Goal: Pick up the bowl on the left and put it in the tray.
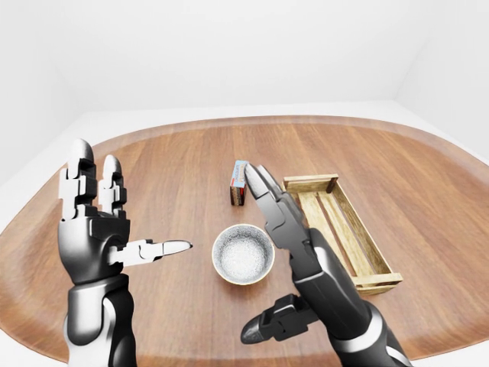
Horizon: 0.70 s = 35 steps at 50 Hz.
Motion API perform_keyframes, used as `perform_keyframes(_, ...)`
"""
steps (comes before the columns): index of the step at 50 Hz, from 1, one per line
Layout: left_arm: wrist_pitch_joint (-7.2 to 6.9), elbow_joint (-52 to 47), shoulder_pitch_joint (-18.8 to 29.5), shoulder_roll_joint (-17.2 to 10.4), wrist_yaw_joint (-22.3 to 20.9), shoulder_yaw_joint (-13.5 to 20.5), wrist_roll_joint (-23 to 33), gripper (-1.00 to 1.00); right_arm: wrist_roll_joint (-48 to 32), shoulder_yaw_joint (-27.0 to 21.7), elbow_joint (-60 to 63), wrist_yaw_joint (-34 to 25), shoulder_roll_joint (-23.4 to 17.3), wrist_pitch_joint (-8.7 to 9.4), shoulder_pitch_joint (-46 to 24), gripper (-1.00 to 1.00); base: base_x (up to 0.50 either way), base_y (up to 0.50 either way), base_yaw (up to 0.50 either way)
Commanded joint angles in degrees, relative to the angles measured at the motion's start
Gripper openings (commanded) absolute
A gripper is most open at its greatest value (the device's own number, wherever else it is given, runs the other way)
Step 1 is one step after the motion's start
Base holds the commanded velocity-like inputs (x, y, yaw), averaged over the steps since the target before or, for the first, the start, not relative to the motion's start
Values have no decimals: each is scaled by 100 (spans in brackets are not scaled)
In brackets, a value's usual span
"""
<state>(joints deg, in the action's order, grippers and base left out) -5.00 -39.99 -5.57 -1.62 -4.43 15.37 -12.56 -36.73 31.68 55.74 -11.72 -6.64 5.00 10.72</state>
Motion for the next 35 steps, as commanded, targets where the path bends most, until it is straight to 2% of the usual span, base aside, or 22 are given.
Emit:
perform_keyframes(1, 0, -39, -14, 3, 5, -2, -4, 100, -352, 43, -289, -185, 22, 0, 81, 100, 0, 0, 0)
perform_keyframes(3, 0, -24, 10, -7, 2, 18, -16, 100, -190, -63, -685, -177, -37, 0, 192, 100, 0, 0, 0)
perform_keyframes(7, 0, -32, -3, 1, 5, 7, 0, 100, -660, -78, -1184, -227, -198, 0, 345, 100, 0, 0, 0)
perform_keyframes(35, 0, -60, 3, 2, 22, 17, -18, 100, -1041, -29, -1450, -393, -85, 0, 426, 100, 0, 0, 0)
